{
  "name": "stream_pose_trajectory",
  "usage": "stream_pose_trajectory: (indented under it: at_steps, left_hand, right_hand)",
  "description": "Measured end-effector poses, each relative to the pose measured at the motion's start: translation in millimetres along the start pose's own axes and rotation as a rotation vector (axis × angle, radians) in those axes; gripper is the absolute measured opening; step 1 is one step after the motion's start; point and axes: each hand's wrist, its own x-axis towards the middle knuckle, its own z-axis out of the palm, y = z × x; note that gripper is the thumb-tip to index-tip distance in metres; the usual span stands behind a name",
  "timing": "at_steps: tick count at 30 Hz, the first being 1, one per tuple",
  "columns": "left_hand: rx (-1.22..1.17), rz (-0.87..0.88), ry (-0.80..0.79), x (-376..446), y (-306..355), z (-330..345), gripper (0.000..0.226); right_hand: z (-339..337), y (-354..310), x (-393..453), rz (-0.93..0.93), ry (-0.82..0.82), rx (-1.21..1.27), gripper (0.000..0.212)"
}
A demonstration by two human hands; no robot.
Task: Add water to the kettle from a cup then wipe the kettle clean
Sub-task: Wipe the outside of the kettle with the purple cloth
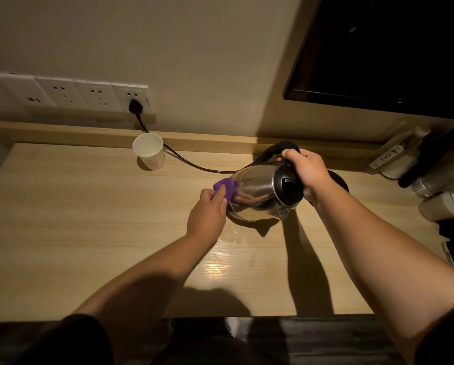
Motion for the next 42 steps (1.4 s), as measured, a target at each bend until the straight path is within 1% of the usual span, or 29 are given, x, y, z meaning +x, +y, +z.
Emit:
stream_pose_trajectory:
  at_steps: [1, 5, 8, 10, 12, 14, 18, 24, 27, 30, 32, 33, 34, 35, 36, 37, 38, 39, 40, 41, 42]
  left_hand:
    - [-0.036, -0.010, 0.006, -10, -4, 6, 0.031]
    - [0.019, 0.092, -0.023, -36, -13, 28, 0.042]
    - [0.054, 0.066, -0.047, -42, -13, 34, 0.043]
    - [0.145, 0.072, -0.056, -44, -15, 33, 0.038]
    - [0.301, 0.151, -0.087, -44, -20, 33, 0.043]
    - [0.352, 0.175, -0.141, -43, -26, 31, 0.045]
    - [0.338, 0.131, -0.163, -40, -35, 20, 0.044]
    - [0.233, 0.048, -0.100, -26, -34, -5, 0.045]
    - [0.194, 0.043, -0.051, -17, -29, -16, 0.046]
    - [0.164, 0.034, -0.012, -9, -26, -23, 0.046]
    - [0.138, 0.028, 0.008, -5, -25, -26, 0.046]
    - [0.127, 0.021, 0.012, -4, -25, -27, 0.046]
    - [0.118, 0.015, 0.014, -4, -26, -28, 0.046]
    - [0.113, 0.012, 0.014, -3, -27, -28, 0.046]
    - [0.114, 0.012, 0.012, -3, -28, -28, 0.046]
    - [0.119, 0.016, 0.010, -3, -29, -29, 0.046]
    - [0.123, 0.019, 0.009, -3, -29, -28, 0.046]
    - [0.124, 0.021, 0.008, -3, -29, -28, 0.046]
    - [0.123, 0.023, 0.006, -2, -29, -28, 0.045]
    - [0.121, 0.025, 0.004, -2, -27, -28, 0.045]
    - [0.118, 0.027, 0.002, -2, -25, -28, 0.045]
  right_hand:
    - [2, -1, 0, 0.015, 0.018, 0.011, 0.023]
    - [10, -5, -1, 0.072, 0.092, 0.053, 0.026]
    - [15, -8, -2, 0.094, 0.138, 0.082, 0.028]
    - [19, -9, -3, 0.103, 0.158, 0.096, 0.030]
    - [23, -9, -4, 0.108, 0.176, 0.106, 0.033]
    - [27, -9, -6, 0.121, 0.199, 0.123, 0.036]
    - [37, -9, -10, 0.195, 0.226, 0.188, 0.043]
    - [49, -9, -19, 0.260, 0.288, 0.332, 0.056]
    - [49, -12, -22, 0.317, 0.331, 0.414, 0.048]
    - [42, -12, -31, 0.321, 0.269, 0.415, 0.038]
    - [35, -6, -39, 0.354, 0.262, 0.404, 0.031]
    - [30, 0, -41, 0.353, 0.284, 0.359, 0.037]
    - [23, 6, -43, 0.311, 0.324, 0.217, 0.050]
    - [16, 11, -45, 0.222, 0.338, 0.004, 0.060]
    - [8, 14, -45, 0.091, 0.331, -0.182, 0.067]
    - [2, 16, -43, -0.062, 0.285, -0.349, 0.070]
    - [-3, 18, -38, -0.213, 0.200, -0.499, 0.071]
    - [-6, 16, -33, -0.328, 0.086, -0.652, 0.069]
    - [-8, 16, -26, -0.395, -0.025, -0.767, 0.066]
    - [-8, 13, -21, -0.425, -0.110, -0.834, 0.060]
    - [-8, 11, -17, -0.441, -0.162, -0.864, 0.055]
